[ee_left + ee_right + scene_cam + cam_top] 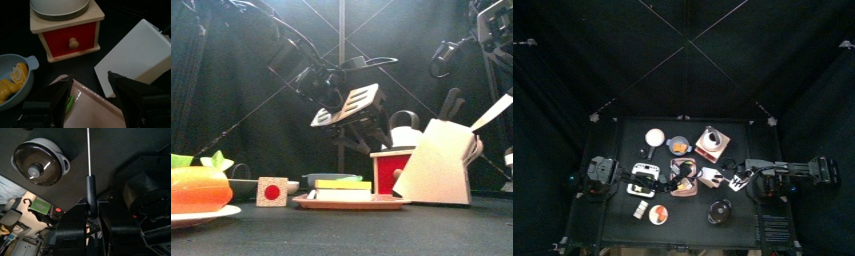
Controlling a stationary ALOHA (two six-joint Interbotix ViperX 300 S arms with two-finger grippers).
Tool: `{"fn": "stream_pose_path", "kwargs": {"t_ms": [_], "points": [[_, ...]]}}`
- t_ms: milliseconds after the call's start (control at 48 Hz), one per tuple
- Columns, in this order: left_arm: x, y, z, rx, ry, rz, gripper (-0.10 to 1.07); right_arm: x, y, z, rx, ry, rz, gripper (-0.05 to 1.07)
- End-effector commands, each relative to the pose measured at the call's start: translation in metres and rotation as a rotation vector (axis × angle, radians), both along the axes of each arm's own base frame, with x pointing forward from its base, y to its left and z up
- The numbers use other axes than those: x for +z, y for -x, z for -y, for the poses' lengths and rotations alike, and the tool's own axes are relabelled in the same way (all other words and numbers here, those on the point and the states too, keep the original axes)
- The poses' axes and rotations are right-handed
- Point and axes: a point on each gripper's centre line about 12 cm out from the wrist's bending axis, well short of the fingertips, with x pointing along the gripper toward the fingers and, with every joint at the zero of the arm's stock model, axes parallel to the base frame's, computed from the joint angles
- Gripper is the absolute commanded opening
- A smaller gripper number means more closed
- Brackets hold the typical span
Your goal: Push knife holder up
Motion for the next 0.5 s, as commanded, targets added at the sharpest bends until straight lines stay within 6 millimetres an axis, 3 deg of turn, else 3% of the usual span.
{"fn": "stream_pose_path", "kwargs": {"t_ms": [0, 479], "points": [[0.0157, -0.0064, -0.001, 0.006, 0.003, 0.045, 0.92, 0.003, -0.0032, 0.0008, 0.002, 0.001, 0.023, 0.48], [0.0137, -0.0069, -0.0001, -0.001, 0.008, 0.04, 0.92, 0.0046, 0.0022, 0.0058, -0.009, -0.004, 0.03, 0.48]]}}
